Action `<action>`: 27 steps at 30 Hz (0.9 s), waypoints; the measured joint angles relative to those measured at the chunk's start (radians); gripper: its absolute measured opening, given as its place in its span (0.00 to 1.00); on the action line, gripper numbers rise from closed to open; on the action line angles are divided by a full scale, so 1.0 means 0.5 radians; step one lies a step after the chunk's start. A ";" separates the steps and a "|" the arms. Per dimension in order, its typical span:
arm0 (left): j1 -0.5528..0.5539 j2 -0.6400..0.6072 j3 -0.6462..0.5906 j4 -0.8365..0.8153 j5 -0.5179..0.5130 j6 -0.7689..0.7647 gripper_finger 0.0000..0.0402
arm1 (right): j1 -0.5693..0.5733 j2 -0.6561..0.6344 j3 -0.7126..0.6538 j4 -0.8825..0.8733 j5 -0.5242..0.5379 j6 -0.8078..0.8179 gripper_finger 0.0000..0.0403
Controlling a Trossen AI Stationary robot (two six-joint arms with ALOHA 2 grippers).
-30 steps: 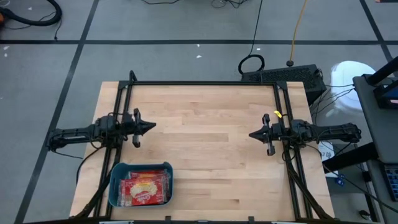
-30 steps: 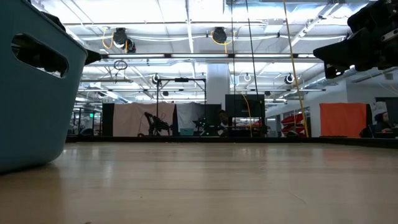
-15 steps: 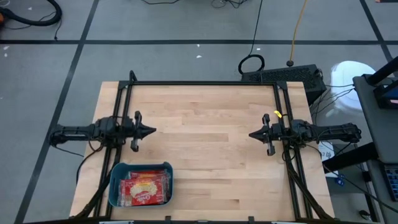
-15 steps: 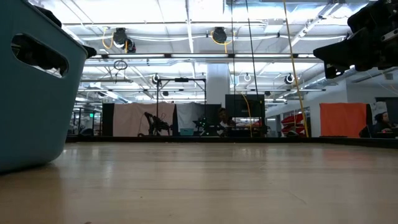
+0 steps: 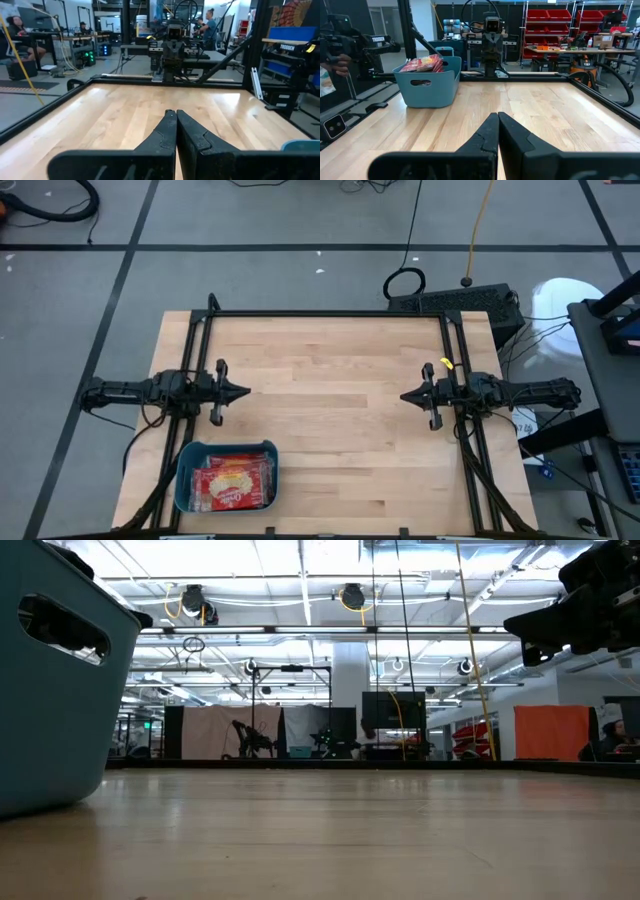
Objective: Sort popcorn bags into baskets
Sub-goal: Return to Home Position
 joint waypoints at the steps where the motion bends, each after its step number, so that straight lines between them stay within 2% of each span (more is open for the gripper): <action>1: -0.001 -0.001 0.000 0.000 0.004 -0.001 0.00 | 0.000 0.000 0.000 0.000 0.000 0.000 0.00; 9: 0.000 0.000 0.000 0.000 -0.005 0.024 0.00 | 0.000 0.001 0.000 0.000 0.000 0.000 0.00; 13: -0.003 0.027 -0.001 -0.010 0.099 0.021 0.02 | 0.000 0.001 0.000 0.000 0.000 0.000 0.00; 27: -0.002 0.028 -0.003 0.017 0.093 0.033 0.03 | 0.000 0.001 0.000 0.000 0.000 0.000 0.00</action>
